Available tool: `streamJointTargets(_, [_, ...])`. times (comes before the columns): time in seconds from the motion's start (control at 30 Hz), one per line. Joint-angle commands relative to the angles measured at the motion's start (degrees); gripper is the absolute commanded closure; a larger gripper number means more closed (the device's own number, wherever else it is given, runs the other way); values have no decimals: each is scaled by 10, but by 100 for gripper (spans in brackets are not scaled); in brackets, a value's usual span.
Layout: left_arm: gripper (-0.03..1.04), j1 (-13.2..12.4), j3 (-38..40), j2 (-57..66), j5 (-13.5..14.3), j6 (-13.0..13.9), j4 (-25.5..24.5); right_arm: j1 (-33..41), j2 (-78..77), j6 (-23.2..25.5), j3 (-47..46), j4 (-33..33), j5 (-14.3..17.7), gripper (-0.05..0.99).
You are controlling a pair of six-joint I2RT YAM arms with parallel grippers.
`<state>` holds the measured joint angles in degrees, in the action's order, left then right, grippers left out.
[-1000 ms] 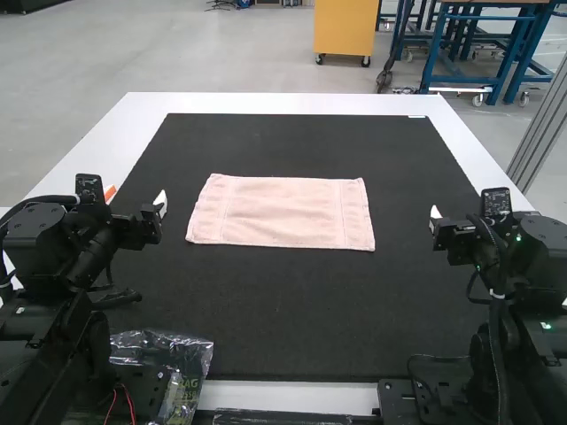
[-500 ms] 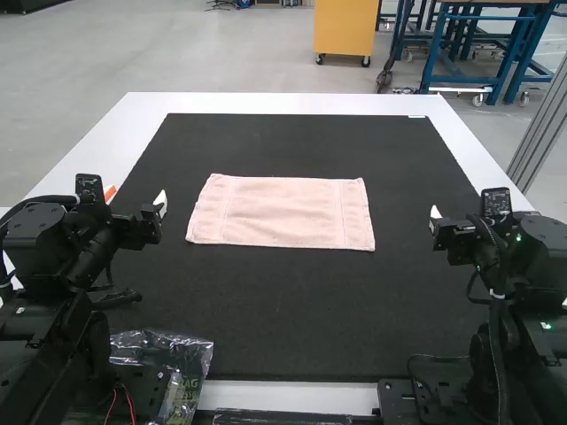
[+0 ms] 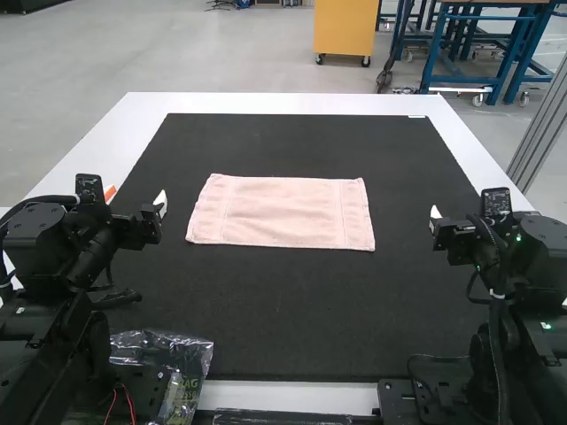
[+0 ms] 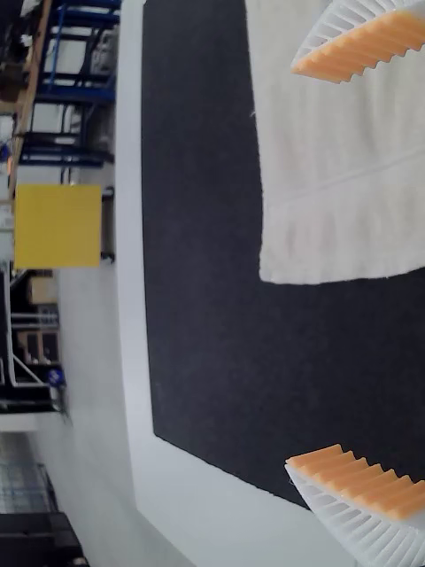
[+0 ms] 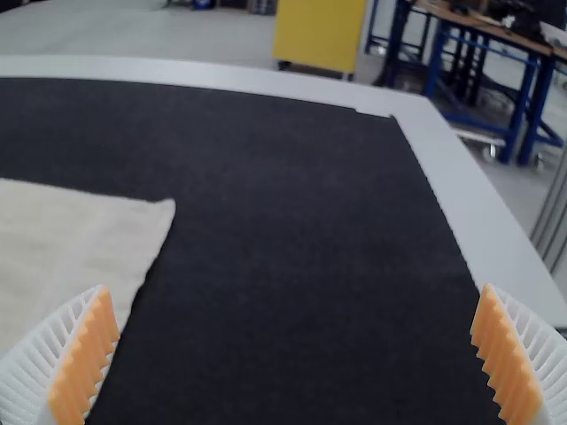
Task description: Fold the towel.
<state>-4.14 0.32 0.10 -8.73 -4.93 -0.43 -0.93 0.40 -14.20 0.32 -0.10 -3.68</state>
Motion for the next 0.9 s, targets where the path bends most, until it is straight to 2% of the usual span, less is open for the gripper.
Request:
streamJointTargets(0.0, [4, -4, -4, -1, 6, 6, 3, 0, -4, -4, -3, -13, -23, 2])
streamJointTargets(0.13, [4, -4, -3, -1, 6, 6, 4, 0, -4, -5, -3, -12, -37, 2])
streamJointTargets(0.27, [4, -4, -4, -1, 6, 6, 4, 0, -4, -14, -3, -17, -37, 2])
streamJointTargets(0.37, [4, -4, -4, -1, 6, 6, 7, 0, -4, -71, -3, -12, -36, 2])
streamJointTargets(0.43, [4, -4, -4, -1, 6, 8, 24, 0, -5, -89, -3, 12, -35, 2])
streamJointTargets(0.47, [4, -4, -3, -1, 6, 38, 35, 0, -4, -110, -3, 21, -33, 2])
streamJointTargets(0.5, [4, -4, -3, -1, 6, 129, 46, 0, -4, -147, -3, 25, -33, 2])
streamJointTargets(0.53, [4, -3, -3, -1, 2, 203, 53, 0, -4, -188, -3, 32, -33, 2])
streamJointTargets(0.6, [4, -3, -3, -1, 1, 172, 71, 0, -4, -209, -3, 45, -25, 2])
streamJointTargets(0.63, [4, -3, -3, -1, 5, 170, 75, 0, -4, -208, -3, 60, -6, 2])
streamJointTargets(0.67, [4, -4, -3, -1, 6, 182, 77, 1, -4, -210, -3, 70, 8, 2])
streamJointTargets(0.73, [5, -3, -3, -1, 25, 238, 84, 0, -4, -228, -3, 84, 11, 3])
streamJointTargets(0.77, [6, -3, -3, -1, 26, 251, 90, -1, -4, -229, -3, 109, 18, 2])
streamJointTargets(0.8, [6, -3, -3, -1, 26, 245, 99, -3, -4, -227, -3, 140, 24, 3])
streamJointTargets(0.83, [6, -3, -3, -1, 26, 221, 117, -5, -4, -228, -4, 166, 33, 3])
streamJointTargets(0.87, [6, -3, -3, -1, 13, 188, 142, -6, -4, -229, -3, 193, 45, 3])
